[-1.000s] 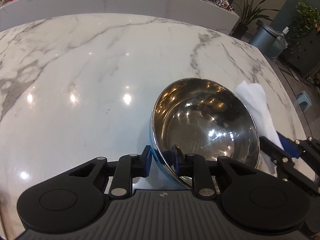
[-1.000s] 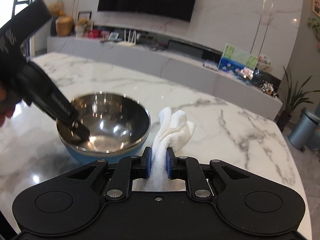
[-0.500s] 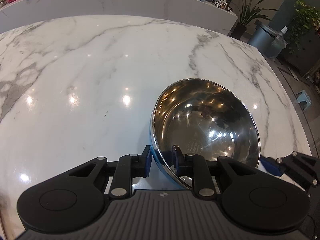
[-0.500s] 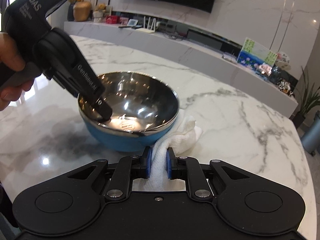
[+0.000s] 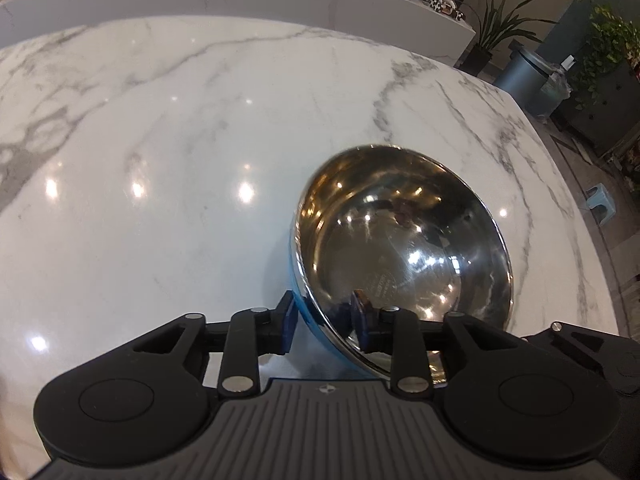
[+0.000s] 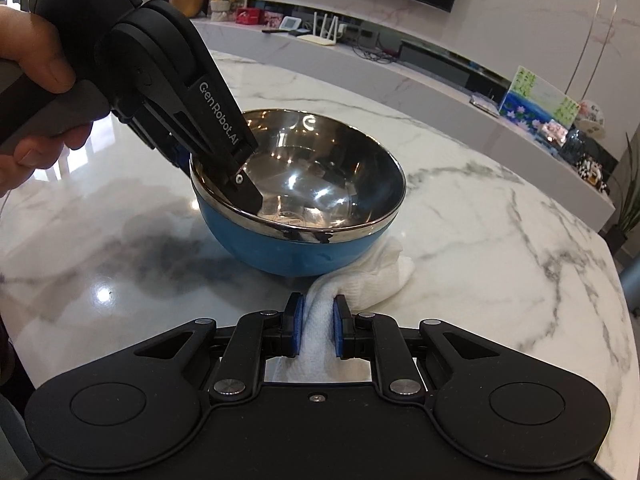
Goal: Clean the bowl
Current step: 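Hold the bowl rim with the left tool while the right tool rubs the cloth along the outer wall, then keep gripping the rim with the left tool while the right tool wipes the blue wall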
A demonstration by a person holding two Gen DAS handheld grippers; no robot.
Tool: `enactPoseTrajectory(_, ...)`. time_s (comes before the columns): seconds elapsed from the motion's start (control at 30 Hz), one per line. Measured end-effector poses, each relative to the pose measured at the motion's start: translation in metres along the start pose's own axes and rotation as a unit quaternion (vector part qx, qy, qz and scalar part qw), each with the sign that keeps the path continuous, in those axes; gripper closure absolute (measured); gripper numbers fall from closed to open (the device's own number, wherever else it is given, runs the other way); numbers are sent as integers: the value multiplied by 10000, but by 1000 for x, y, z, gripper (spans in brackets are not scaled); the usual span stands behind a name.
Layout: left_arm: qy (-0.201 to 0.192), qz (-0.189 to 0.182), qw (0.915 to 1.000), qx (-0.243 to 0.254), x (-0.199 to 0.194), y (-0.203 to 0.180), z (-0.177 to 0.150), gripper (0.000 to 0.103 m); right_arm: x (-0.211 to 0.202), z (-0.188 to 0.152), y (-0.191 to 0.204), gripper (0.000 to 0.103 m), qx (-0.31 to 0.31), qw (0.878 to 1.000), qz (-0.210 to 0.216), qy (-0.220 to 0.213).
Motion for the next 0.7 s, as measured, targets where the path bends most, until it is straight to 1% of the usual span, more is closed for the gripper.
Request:
enactPoseTrajectory(0.23, -13, 10, 10000, 51, 0, -1, 0, 72, 2, 1, 0, 90, -8, 10000, -6, 11)
enactPoseTrajectory(0.4, -61, 13, 10000, 56, 1, 0, 2, 75, 2, 3, -2, 90, 6, 10000, -70, -16)
enactPoseTrajectory(0.57, -116, 32, 9999, 82, 1, 0, 3, 77, -2, 6, -10, 90, 105, 9996, -231, -160)
enactPoseTrajectory(0.7, -176, 58, 9998, 107, 1, 1, 4, 78, -8, 11, -18, 90, 179, 9982, -418, -392)
Point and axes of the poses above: each gripper's, at about its wrist camera, not at the fingertips, and x roughly the way its jaws point, y to its left, z to its top, the point moved 3 cm from there along x, roughly the way its jaws point, and after that the axes turned 11 degrees about -y, right-handed, at the moved point
